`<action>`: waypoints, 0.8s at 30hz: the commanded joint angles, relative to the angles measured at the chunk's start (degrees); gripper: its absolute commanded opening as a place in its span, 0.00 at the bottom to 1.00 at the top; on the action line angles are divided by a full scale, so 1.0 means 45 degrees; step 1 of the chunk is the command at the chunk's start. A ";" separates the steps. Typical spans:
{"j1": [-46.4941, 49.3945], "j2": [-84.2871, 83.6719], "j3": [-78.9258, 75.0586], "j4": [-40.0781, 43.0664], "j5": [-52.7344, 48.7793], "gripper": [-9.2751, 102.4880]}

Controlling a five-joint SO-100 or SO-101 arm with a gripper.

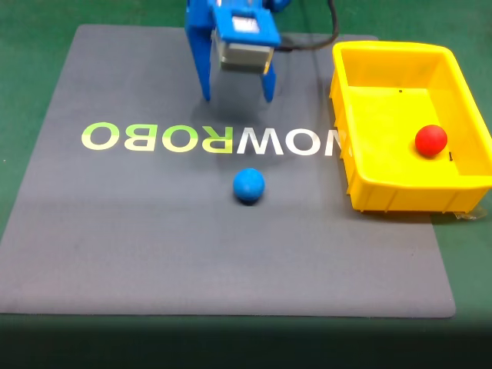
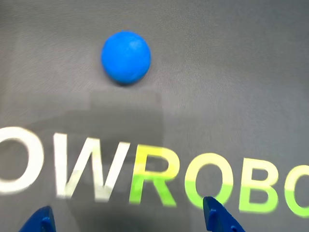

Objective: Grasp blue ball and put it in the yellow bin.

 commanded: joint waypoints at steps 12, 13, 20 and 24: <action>-0.0098 -0.4805 -0.5625 -0.0527 0.0645 0.39; -0.0137 -0.5078 -0.5898 -0.0527 0.0684 0.39; -0.0469 -0.6563 -0.7559 -0.0527 0.0840 0.39; -0.0625 -0.7305 -0.8457 -0.0527 0.1035 0.39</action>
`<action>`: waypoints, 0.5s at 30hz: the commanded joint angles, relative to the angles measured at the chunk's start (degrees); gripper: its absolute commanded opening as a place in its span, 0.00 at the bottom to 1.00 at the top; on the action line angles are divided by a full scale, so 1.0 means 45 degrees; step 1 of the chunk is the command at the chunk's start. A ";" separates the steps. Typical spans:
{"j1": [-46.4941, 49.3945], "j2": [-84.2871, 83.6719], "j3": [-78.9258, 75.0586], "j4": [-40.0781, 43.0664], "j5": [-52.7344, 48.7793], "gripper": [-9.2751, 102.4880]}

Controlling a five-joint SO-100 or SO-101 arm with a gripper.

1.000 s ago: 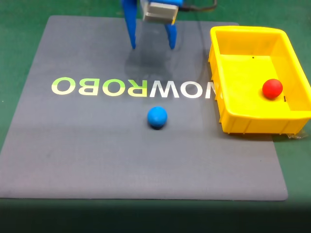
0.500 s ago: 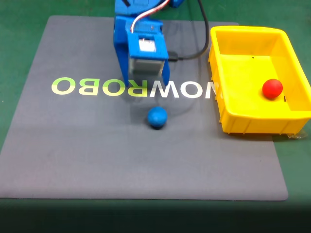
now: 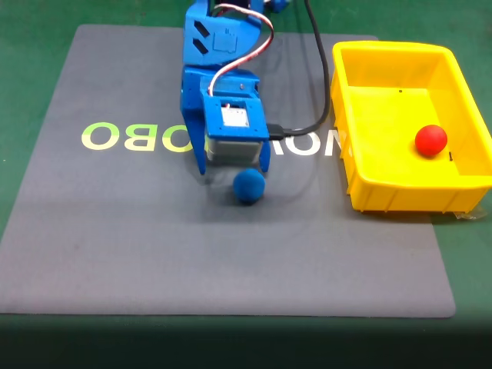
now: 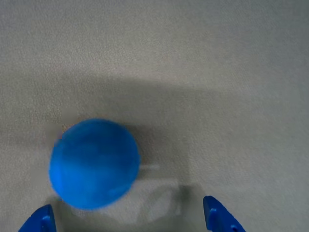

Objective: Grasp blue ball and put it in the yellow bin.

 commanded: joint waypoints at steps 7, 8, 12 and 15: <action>-0.0566 -0.0723 -0.1973 -0.0352 0.0801 0.39; -0.0605 -0.0801 -0.2031 -0.0352 0.0840 0.39; -0.0723 -0.1172 -0.2344 -0.0410 0.1172 0.39; -0.0742 -0.1426 -0.2559 -0.0430 0.1230 0.38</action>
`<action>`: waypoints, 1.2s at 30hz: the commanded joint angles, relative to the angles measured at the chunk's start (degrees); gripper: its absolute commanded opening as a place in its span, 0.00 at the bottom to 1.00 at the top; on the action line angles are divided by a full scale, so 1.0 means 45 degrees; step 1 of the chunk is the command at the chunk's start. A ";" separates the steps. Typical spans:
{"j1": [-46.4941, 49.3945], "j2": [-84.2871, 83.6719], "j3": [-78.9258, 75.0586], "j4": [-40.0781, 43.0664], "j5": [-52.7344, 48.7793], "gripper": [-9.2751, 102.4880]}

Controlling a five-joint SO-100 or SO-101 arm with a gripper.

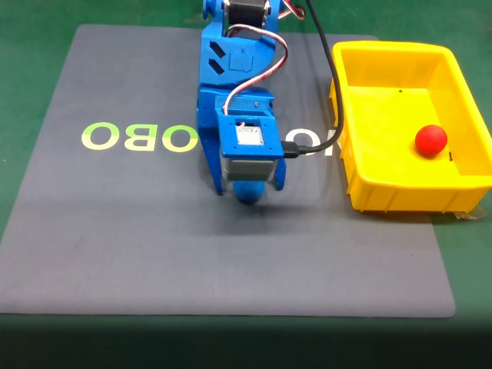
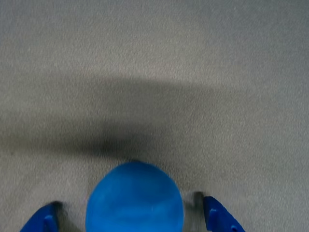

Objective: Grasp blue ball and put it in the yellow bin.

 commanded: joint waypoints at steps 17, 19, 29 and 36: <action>-0.0313 -0.0273 -0.1133 -0.0313 0.0215 0.08; -0.0293 -0.0273 -0.1133 -0.0313 0.0215 0.08; -0.0352 0.1562 -0.1055 -0.0430 -0.0176 0.08; -0.0938 0.4199 -0.0781 -0.0410 0.0234 0.08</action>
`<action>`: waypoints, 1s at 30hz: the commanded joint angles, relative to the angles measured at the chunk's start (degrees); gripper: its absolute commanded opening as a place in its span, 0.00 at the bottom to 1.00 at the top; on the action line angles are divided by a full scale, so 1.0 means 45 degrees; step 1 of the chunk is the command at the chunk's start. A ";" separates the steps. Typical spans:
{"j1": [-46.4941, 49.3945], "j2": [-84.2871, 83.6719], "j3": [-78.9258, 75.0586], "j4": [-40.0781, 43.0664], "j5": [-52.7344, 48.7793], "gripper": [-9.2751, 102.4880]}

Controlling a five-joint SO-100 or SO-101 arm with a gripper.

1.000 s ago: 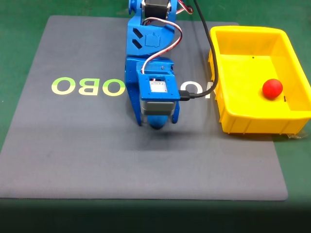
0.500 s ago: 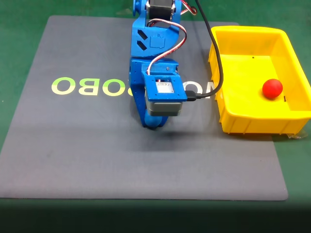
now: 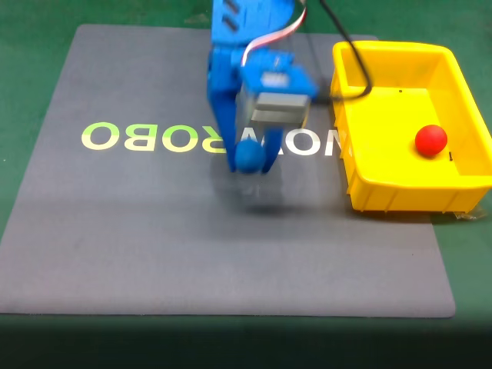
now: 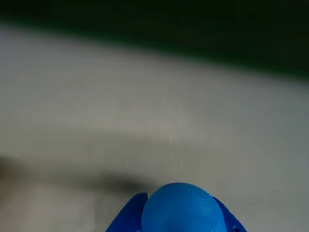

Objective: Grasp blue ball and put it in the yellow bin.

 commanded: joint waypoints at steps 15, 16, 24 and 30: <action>-0.3984 0.6484 0.3418 -0.0195 0.1152 0.08; -0.4316 0.6660 0.3633 -0.0195 0.1172 0.08; -0.6211 0.7617 0.4902 -0.0195 0.1406 0.08; -0.6367 0.7383 0.5000 -0.0195 0.1133 0.08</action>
